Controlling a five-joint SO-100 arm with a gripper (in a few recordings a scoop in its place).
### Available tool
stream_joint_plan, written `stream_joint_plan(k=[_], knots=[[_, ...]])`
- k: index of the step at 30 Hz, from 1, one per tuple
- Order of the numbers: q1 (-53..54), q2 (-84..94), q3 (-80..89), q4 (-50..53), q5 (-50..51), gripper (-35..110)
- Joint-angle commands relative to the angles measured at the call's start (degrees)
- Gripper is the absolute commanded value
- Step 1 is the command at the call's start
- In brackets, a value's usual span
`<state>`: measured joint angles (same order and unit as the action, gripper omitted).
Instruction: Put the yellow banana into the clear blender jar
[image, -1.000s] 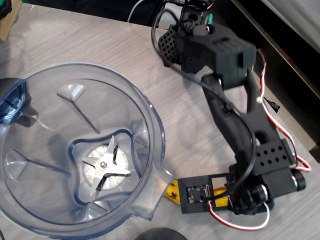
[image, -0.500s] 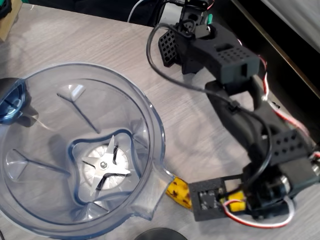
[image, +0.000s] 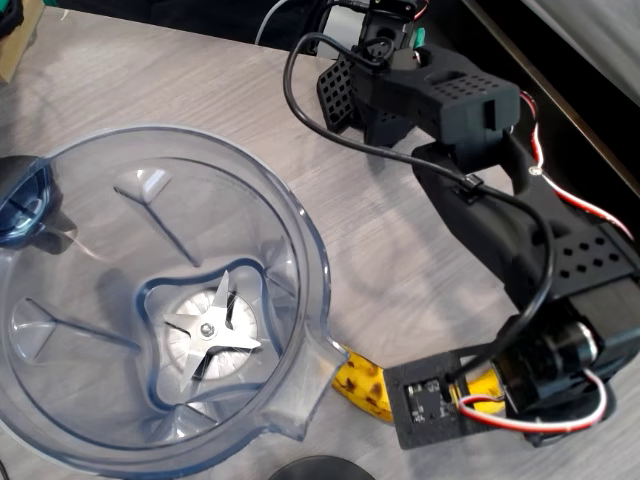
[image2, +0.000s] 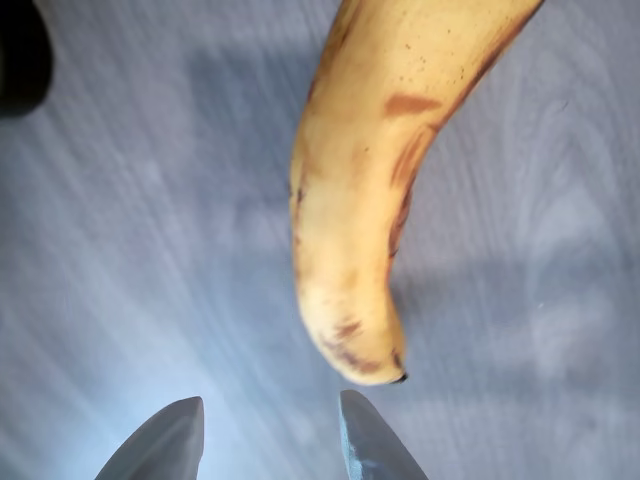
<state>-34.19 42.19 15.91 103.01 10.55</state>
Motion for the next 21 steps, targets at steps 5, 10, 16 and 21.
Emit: stream_joint_plan(k=[5, 10, 16, 21], knots=[[0.97, 3.69, 2.64, 0.35, -5.01, 36], [1.23, 2.11, 5.98, 0.26, -4.57, 36], [1.85, -1.41, 7.91, 0.26, -4.22, 36], [2.37, -3.52, 10.02, 0.18, -4.22, 36]])
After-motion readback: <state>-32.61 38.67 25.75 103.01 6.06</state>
